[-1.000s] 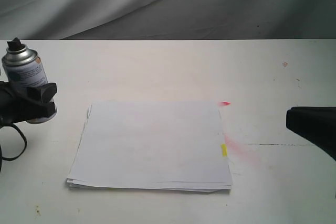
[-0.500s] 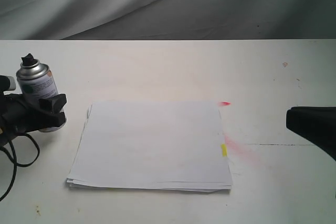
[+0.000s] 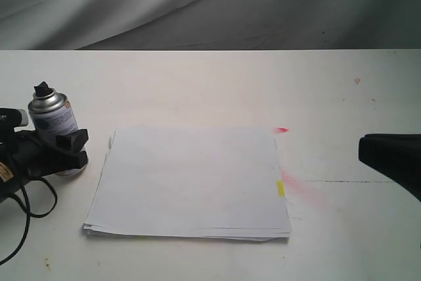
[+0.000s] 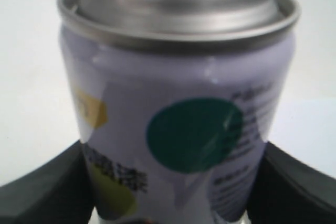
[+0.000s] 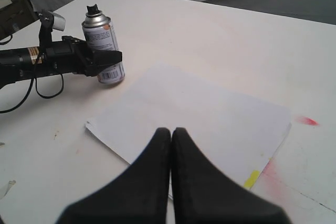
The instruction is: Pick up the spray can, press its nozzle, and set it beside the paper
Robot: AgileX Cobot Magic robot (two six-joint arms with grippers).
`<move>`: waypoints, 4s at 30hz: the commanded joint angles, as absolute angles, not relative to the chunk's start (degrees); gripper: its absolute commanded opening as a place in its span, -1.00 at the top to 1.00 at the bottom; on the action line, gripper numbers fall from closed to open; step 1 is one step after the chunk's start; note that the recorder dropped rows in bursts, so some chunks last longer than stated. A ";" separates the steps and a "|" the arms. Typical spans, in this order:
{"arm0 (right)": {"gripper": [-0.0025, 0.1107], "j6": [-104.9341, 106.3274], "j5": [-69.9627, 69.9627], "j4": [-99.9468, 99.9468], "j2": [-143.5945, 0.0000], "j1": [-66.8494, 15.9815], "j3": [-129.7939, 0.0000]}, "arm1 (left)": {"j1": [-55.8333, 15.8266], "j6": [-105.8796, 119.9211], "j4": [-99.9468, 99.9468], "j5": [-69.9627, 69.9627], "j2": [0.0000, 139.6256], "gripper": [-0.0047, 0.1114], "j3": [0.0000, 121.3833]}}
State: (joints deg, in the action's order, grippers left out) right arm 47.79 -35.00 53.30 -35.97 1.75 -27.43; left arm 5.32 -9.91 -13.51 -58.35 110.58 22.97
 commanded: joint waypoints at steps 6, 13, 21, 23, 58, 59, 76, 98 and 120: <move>0.96 47.67 -35.00 53.76 -35.62 1.73 -27.18 | 5.32 -10.61 -14.52 -61.24 111.00 0.92 22.90; 0.96 47.67 -35.00 53.76 -35.62 1.73 -27.18 | 5.32 -12.37 -14.52 -56.99 111.00 0.92 22.90; 0.96 47.67 -35.00 53.76 -35.62 1.73 -27.18 | 5.32 -13.23 -14.52 -56.99 111.00 0.91 22.90; 0.96 47.67 -35.00 53.76 -35.62 1.73 -27.18 | 5.32 -13.23 -14.52 -56.66 111.00 0.80 22.90; 0.96 47.67 -35.00 53.76 -35.62 1.73 -27.18 | 5.32 -20.74 -16.22 -33.67 65.34 -0.24 22.71; 0.96 47.67 -35.00 53.76 -35.62 1.73 -27.18 | 5.32 -21.73 -17.16 -32.41 62.10 -0.24 22.71; 0.96 47.67 -35.00 53.76 -35.62 1.73 -27.18 | 5.32 -44.06 -34.07 -7.16 20.87 0.19 22.71; 0.96 47.67 -35.00 53.76 -35.62 1.73 -27.18 | 2.33 -53.31 -44.07 -30.05 17.02 0.92 2.82; 0.96 47.67 -35.00 52.85 -32.99 1.73 -27.18 | 1.74 -53.77 -44.32 -29.70 17.02 0.92 2.03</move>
State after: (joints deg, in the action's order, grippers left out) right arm 47.79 -35.00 53.05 -33.47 1.75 -27.43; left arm 2.10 -53.32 -44.45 -29.25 17.13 2.45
